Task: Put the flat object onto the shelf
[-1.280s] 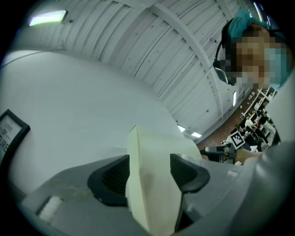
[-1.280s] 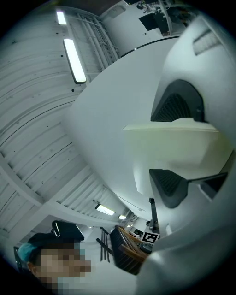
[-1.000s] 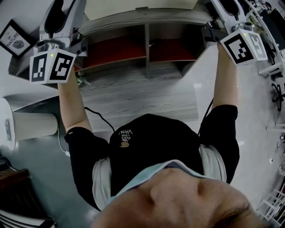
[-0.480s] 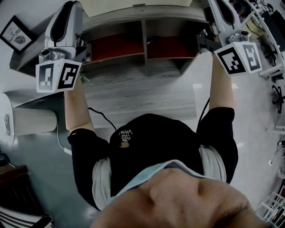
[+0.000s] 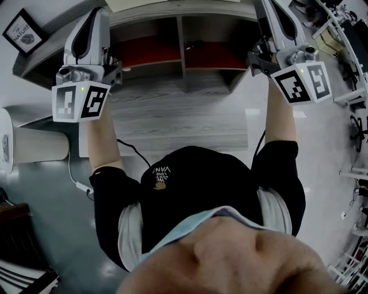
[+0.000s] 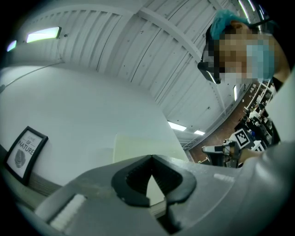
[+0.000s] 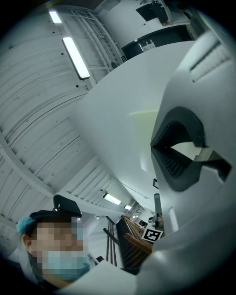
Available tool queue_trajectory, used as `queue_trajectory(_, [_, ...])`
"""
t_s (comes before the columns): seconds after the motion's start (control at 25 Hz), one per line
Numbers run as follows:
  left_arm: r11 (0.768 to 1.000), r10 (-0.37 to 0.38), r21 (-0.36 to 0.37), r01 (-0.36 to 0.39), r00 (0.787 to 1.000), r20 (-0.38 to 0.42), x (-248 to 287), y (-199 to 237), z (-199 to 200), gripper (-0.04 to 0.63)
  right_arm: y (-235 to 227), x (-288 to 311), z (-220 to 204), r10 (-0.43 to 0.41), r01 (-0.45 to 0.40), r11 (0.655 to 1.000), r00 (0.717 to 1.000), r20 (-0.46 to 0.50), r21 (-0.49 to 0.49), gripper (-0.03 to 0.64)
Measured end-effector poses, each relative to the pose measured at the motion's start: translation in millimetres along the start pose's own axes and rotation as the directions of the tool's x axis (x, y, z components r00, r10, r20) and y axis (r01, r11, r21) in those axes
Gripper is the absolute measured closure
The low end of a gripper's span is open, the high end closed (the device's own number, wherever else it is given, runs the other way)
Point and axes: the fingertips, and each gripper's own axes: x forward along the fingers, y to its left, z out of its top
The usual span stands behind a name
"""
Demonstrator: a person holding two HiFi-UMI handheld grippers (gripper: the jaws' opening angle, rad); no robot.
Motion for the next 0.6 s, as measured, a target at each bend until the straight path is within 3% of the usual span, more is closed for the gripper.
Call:
queue_trajectory(0.32, [0.999, 0.014, 0.036, -0.013, 1.0, -0.02, -21, -30, -7, 0.594, 14, -23, -9, 0.027, -0.027, 1.0, 0.999, -0.028, -0.005, 0.617])
queue_trajectory(0.6, [0.998, 0.042, 0.04, -0.039, 0.997, -0.058, -45, -38, -22, 0.594, 29, -39, -21, -0.001, 0.0, 1.0, 0.999, -0.046, -0.015, 0.617])
